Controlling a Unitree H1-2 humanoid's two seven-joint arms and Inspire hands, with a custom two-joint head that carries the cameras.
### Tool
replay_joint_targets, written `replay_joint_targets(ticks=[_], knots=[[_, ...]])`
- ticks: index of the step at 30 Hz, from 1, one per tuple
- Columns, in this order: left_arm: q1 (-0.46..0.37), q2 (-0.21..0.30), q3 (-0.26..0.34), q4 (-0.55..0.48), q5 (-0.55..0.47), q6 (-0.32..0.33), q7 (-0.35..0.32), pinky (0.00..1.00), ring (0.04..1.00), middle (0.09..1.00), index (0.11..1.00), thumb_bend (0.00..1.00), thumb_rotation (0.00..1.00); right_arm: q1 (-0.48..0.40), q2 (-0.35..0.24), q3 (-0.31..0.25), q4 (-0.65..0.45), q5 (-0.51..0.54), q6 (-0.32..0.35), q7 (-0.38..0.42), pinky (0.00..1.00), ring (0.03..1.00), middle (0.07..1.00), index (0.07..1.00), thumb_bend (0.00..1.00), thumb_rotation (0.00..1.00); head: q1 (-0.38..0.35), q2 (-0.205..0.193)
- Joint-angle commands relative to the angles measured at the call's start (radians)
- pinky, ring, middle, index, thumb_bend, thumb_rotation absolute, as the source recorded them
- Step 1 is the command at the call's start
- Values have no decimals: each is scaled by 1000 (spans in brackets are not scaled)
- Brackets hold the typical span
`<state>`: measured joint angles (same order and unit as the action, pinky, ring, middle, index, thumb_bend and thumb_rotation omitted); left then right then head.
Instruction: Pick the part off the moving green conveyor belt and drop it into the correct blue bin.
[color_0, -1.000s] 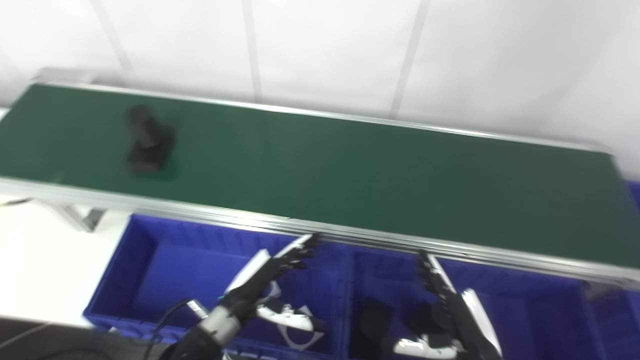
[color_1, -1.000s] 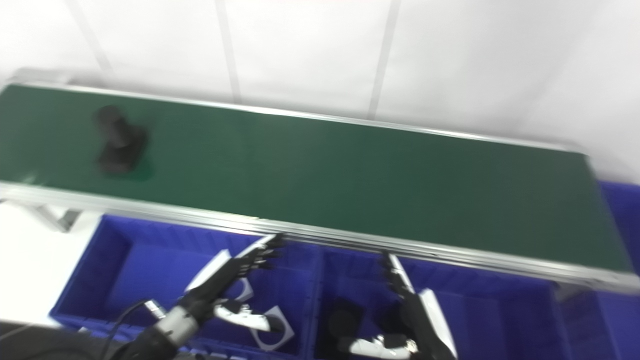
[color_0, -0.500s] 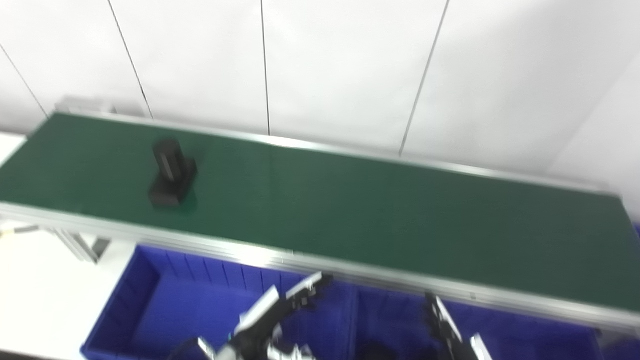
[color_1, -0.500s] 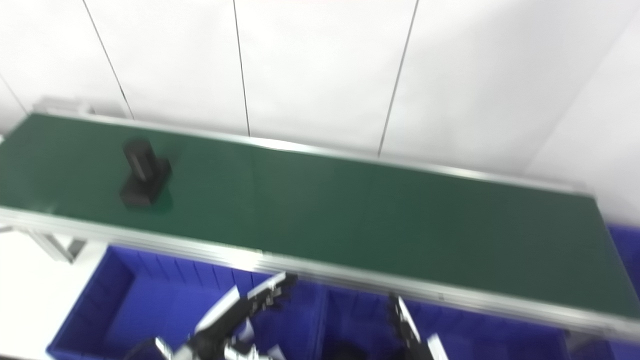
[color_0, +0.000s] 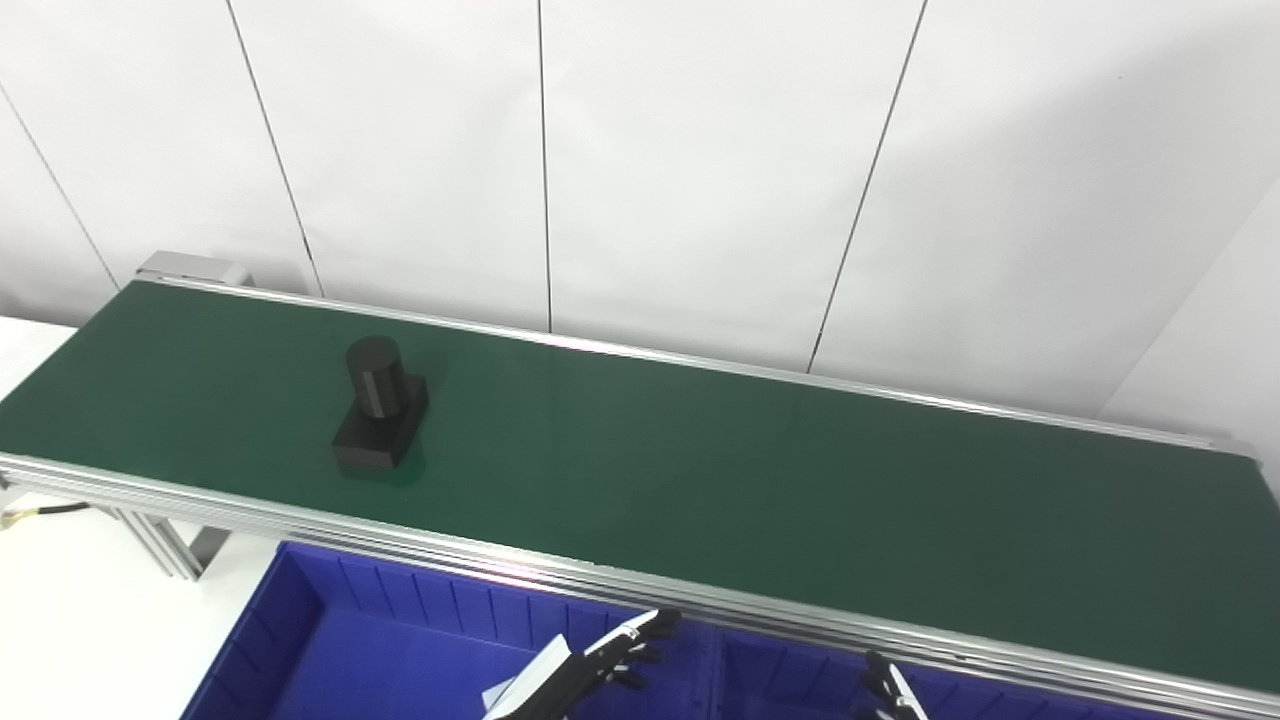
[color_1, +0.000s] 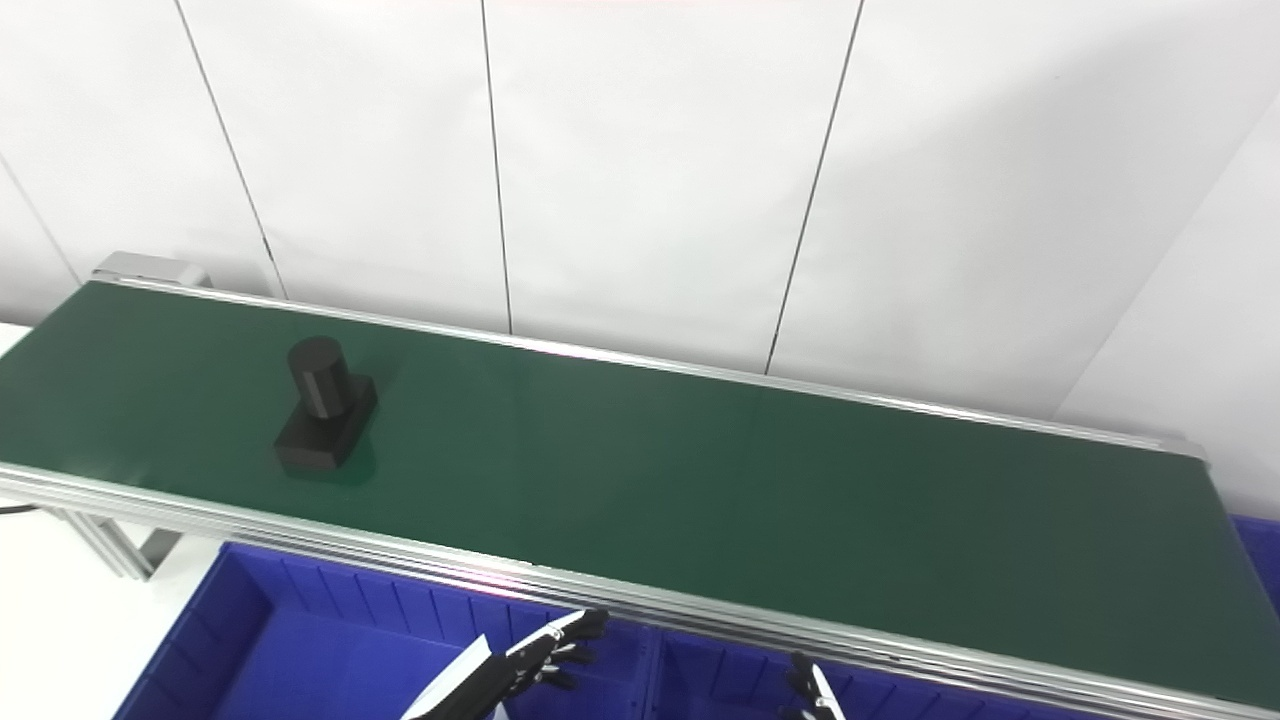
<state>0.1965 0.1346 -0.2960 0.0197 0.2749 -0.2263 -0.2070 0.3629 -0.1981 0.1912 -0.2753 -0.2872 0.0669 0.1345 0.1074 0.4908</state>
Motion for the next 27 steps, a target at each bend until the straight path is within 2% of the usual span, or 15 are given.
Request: replay_joint_targets(ticks=[1,5,12,18,27], knots=[[-18,3,1,-24,1,-30,14,765,858,919,926,872,232,-3,1,-5,-26,11,-53,-12,895,930,953,996,806,0,-7,17],[-14,9,2,-43,2,-15,7,773,868,929,933,863,233,-1,1,-3,-47,8,-37,-5,887,934,953,1000,798,0,-16,25],[-14,6,0,-36,-10,-33,9,798,871,923,933,853,200,-1,1,-6,-36,13,-63,-15,871,923,942,995,806,0,2,20],[-9,1,-4,-46,2,-9,9,792,876,933,942,853,219,3,-4,-12,-31,33,-75,-13,895,935,939,1000,799,0,12,15],[-16,-14,-4,-20,-2,-27,20,770,859,915,923,861,233,2,-8,-24,-14,57,-90,-14,905,928,944,1000,791,0,28,0]])
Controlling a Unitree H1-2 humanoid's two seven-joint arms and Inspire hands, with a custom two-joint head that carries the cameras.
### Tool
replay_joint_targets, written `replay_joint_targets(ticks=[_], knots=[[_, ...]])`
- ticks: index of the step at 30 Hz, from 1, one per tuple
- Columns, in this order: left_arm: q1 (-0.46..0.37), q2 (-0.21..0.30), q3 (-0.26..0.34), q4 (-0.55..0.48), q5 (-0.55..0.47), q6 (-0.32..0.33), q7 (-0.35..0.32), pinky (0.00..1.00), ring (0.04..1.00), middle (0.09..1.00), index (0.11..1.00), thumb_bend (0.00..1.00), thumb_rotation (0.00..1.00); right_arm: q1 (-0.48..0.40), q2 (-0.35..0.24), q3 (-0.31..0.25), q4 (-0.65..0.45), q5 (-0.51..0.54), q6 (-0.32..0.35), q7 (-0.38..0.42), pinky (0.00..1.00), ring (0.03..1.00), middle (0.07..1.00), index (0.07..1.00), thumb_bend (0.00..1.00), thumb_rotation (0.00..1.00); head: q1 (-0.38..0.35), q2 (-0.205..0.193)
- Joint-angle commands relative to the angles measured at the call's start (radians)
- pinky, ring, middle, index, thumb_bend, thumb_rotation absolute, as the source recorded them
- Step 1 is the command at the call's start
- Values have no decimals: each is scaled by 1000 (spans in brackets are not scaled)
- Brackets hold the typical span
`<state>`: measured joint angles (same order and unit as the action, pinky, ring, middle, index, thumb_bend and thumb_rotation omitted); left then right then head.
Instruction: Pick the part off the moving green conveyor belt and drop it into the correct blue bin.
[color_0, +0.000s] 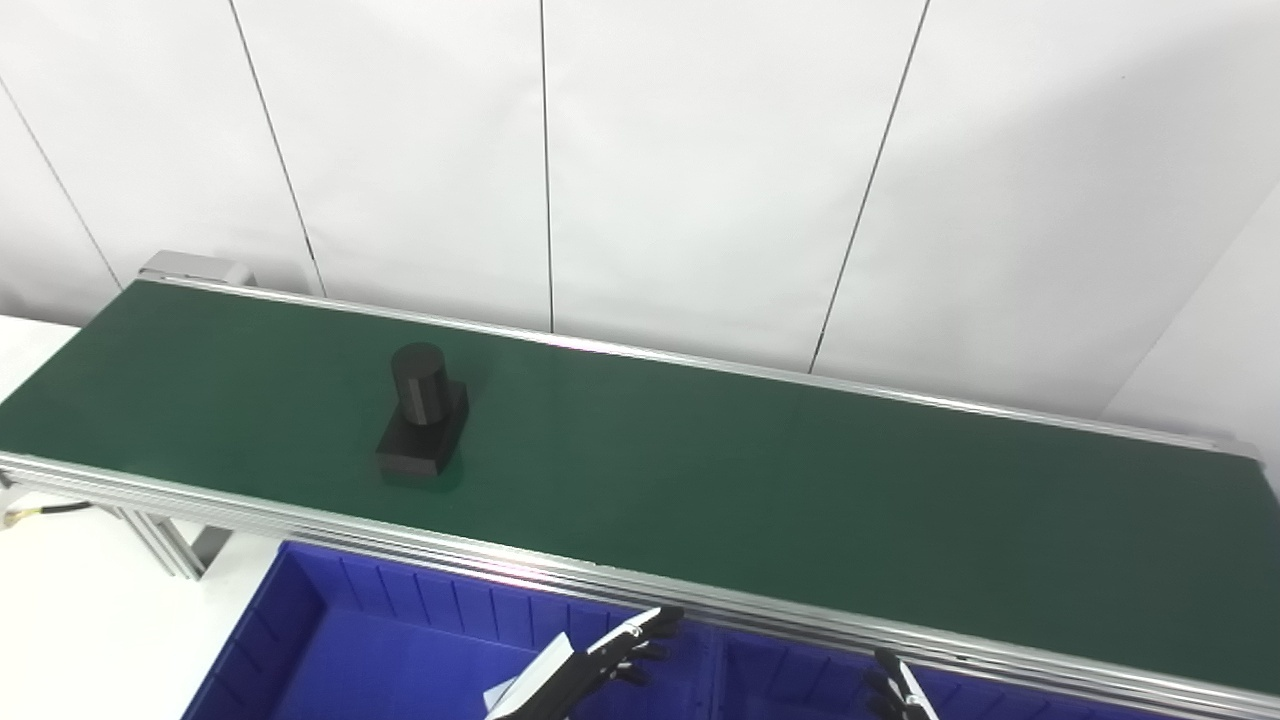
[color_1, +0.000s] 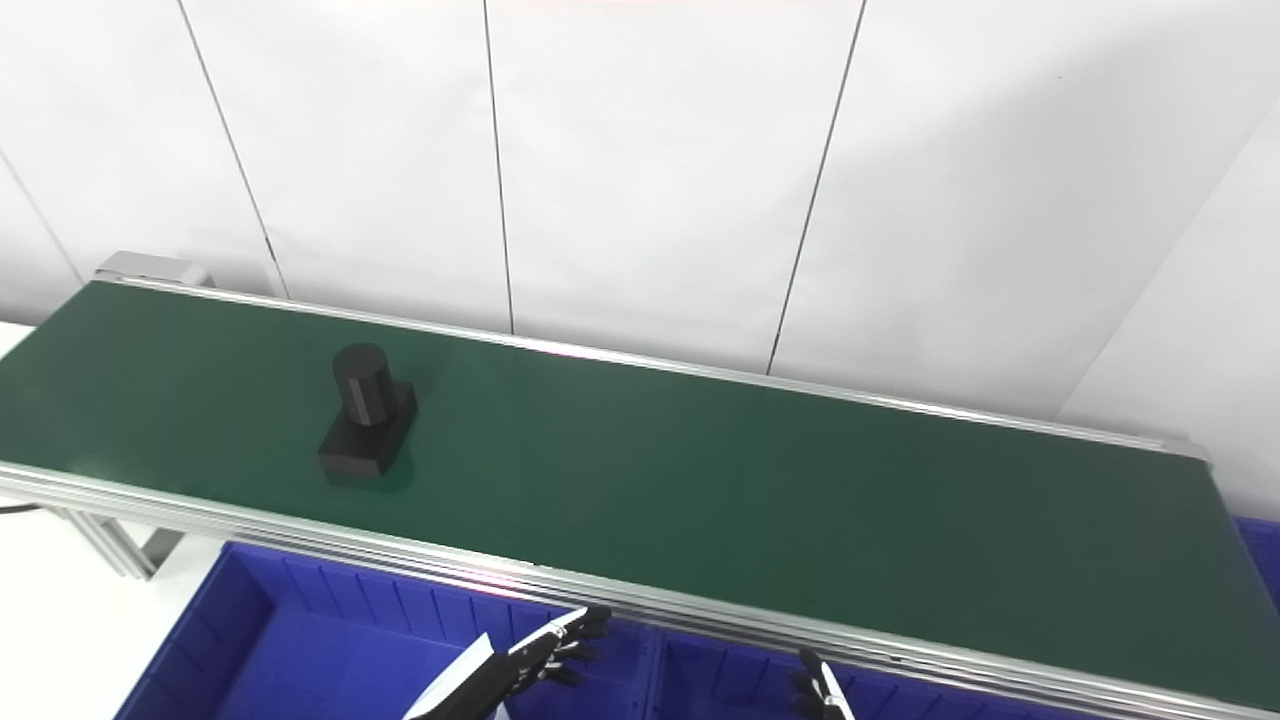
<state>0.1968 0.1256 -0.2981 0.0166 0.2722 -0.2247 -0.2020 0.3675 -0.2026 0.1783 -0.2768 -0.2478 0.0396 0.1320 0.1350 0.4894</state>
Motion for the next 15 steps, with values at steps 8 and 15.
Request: replay_joint_targets(ticks=[8,15], knots=[[-36,-26,-10,25,1,-42,27,759,873,933,934,820,336,-19,-21,-36,38,61,-138,-8,909,948,957,1000,816,30,-8,-9],[-51,-41,-3,62,-32,-76,27,761,878,935,931,790,508,-37,-21,-62,75,134,-259,-6,912,957,977,1000,852,206,-19,-10]])
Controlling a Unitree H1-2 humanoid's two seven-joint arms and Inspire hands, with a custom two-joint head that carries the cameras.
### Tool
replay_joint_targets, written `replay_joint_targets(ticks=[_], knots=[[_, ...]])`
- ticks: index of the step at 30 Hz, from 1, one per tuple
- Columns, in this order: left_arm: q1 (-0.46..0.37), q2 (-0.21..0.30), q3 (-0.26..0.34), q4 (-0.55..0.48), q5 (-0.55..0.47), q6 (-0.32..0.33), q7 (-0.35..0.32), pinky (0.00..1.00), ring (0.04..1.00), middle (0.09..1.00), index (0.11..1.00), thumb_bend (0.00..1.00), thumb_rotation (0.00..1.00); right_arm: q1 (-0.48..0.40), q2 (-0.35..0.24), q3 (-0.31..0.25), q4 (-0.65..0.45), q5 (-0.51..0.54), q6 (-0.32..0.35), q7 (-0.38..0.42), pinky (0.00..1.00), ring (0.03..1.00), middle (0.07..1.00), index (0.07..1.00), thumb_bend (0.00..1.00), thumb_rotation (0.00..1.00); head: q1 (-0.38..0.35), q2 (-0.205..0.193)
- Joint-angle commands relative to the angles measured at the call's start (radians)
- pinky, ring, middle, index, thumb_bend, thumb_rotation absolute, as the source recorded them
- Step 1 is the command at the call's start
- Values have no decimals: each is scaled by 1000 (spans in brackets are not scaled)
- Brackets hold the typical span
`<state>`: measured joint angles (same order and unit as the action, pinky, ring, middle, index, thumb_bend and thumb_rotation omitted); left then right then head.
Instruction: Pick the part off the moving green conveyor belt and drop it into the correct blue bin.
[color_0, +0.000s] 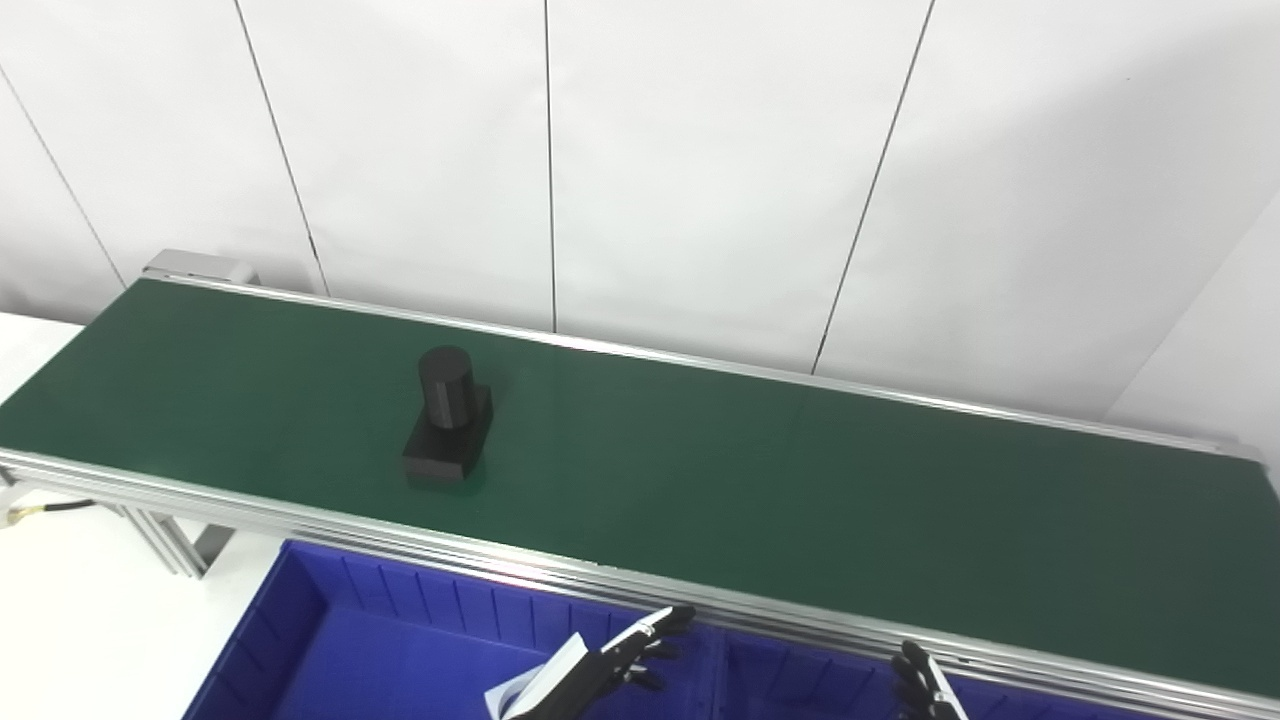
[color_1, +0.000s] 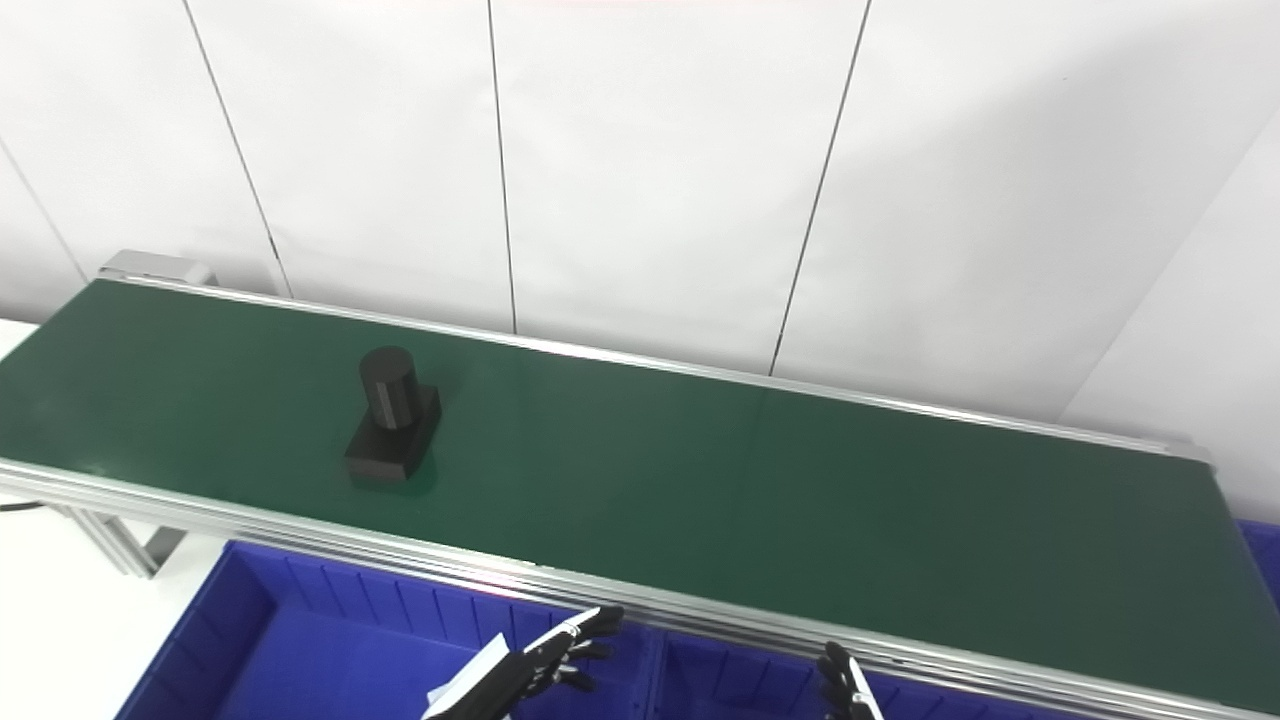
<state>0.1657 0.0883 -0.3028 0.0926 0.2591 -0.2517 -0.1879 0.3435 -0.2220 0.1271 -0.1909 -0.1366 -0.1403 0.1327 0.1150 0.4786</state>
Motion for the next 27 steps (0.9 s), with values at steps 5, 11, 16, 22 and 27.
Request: replay_joint_targets(ticks=[5,11,16,22,27], knots=[[-28,-12,6,9,-46,-59,9,779,882,941,934,786,678,-34,0,-24,-4,61,-138,-1,935,953,972,1000,862,294,1,-2],[-34,-15,5,15,-45,-52,12,782,888,946,938,771,718,-66,-5,-35,-33,79,-127,11,954,977,979,1000,860,363,-1,-5],[-43,-18,0,29,-44,-58,9,785,889,942,939,762,677,-110,11,-44,-88,57,-92,-2,923,949,952,990,879,375,1,-8],[-54,-22,-9,39,-20,-54,18,780,888,940,940,782,669,-211,20,-45,-128,50,-24,11,909,946,952,991,877,357,10,-12],[-63,-25,-15,62,-29,-70,17,785,888,937,940,799,634,-297,18,-35,-153,16,71,27,930,956,964,995,881,383,6,-19]])
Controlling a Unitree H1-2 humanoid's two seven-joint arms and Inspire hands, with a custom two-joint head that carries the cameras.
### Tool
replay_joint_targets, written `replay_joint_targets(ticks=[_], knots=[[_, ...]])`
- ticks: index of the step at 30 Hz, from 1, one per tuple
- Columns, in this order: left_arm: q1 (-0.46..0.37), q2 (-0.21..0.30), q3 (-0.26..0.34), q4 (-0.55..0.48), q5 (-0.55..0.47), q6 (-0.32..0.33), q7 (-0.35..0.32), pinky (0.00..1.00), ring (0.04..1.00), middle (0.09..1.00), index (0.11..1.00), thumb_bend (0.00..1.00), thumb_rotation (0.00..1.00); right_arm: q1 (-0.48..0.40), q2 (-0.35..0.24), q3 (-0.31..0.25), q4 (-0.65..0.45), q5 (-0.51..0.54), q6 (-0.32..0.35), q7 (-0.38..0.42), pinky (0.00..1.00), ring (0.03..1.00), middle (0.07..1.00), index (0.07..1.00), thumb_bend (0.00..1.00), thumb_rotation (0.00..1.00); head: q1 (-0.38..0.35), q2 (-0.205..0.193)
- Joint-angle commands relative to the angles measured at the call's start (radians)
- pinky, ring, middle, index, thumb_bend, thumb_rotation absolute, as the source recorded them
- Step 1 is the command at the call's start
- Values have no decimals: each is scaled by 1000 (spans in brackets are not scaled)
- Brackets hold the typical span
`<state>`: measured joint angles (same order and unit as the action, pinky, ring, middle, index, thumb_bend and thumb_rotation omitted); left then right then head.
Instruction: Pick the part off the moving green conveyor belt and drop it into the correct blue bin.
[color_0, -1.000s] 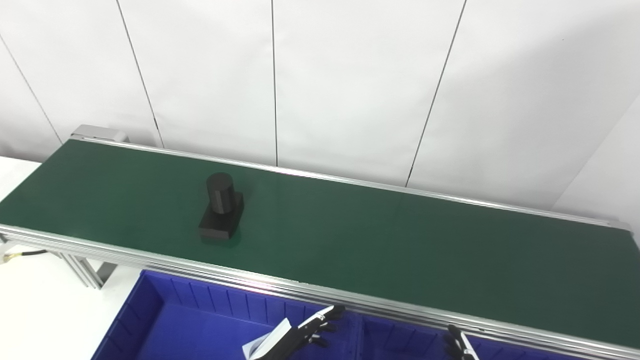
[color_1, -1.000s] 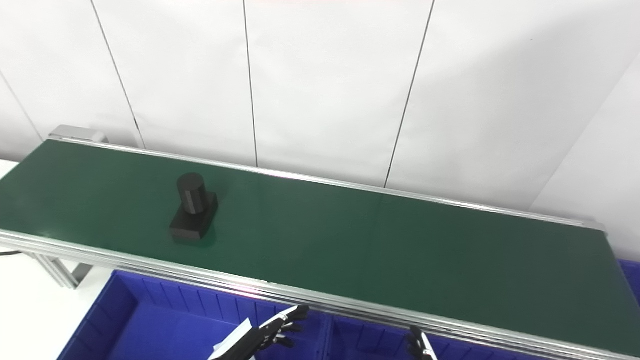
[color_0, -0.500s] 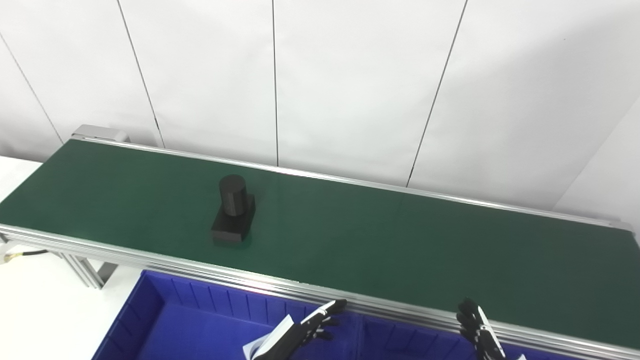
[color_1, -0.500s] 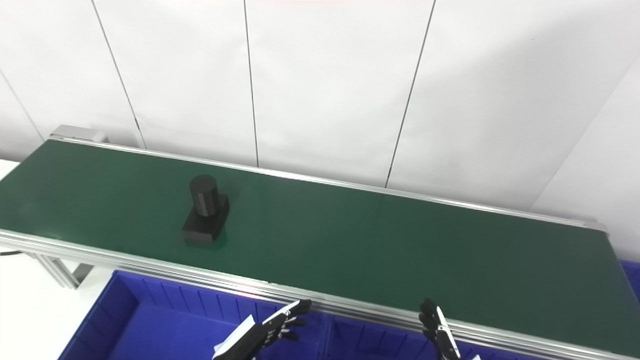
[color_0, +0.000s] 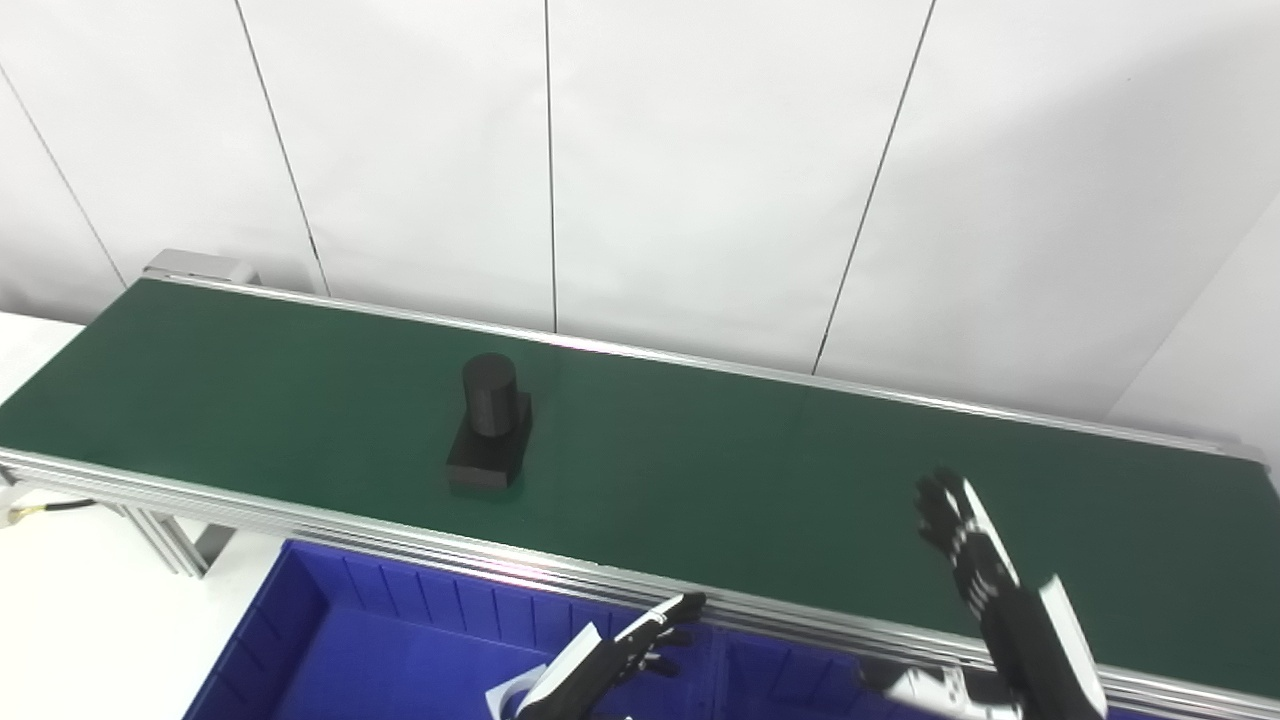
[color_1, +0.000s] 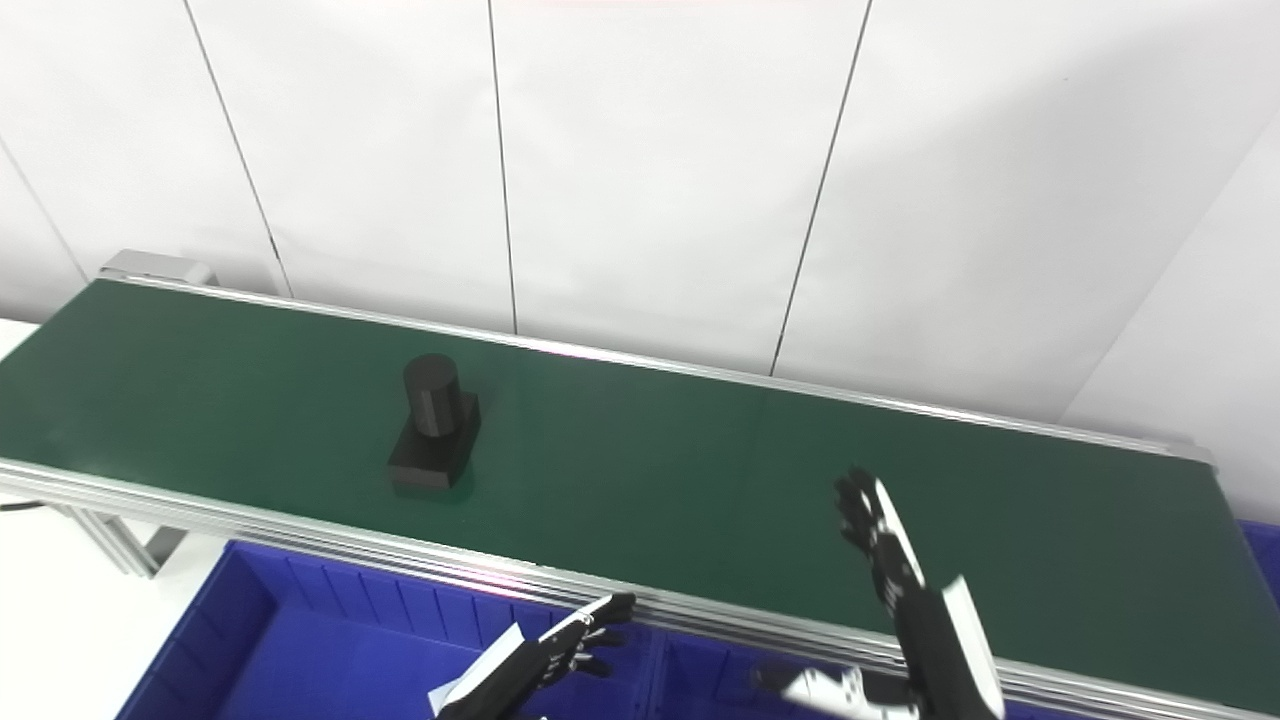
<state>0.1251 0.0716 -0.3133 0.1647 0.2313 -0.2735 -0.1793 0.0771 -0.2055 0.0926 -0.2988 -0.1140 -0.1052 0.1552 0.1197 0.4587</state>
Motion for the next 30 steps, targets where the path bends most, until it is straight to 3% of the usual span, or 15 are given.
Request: replay_joint_targets(ticks=[1,6,13,21,30], knots=[[-24,-9,-5,-6,-4,-49,7,793,892,938,942,794,631,-53,1,3,-46,-11,58,11,929,953,966,994,878,380,-1,-2],[-34,-13,-7,22,-13,-53,2,805,897,939,942,777,636,-157,1,19,-31,-16,139,43,905,955,968,991,867,362,-3,-8],[-55,-24,-3,86,-14,-76,8,791,882,920,926,778,692,-310,11,57,64,-65,201,58,959,961,965,980,871,376,-20,-26],[-78,-33,3,151,-22,-121,9,787,875,912,913,788,750,-452,47,106,220,-147,249,51,857,952,968,972,899,420,-62,-41],[-51,-30,4,109,-21,-155,17,769,868,907,904,796,736,-563,70,143,335,-205,289,54,807,912,936,956,936,420,-72,-30]])
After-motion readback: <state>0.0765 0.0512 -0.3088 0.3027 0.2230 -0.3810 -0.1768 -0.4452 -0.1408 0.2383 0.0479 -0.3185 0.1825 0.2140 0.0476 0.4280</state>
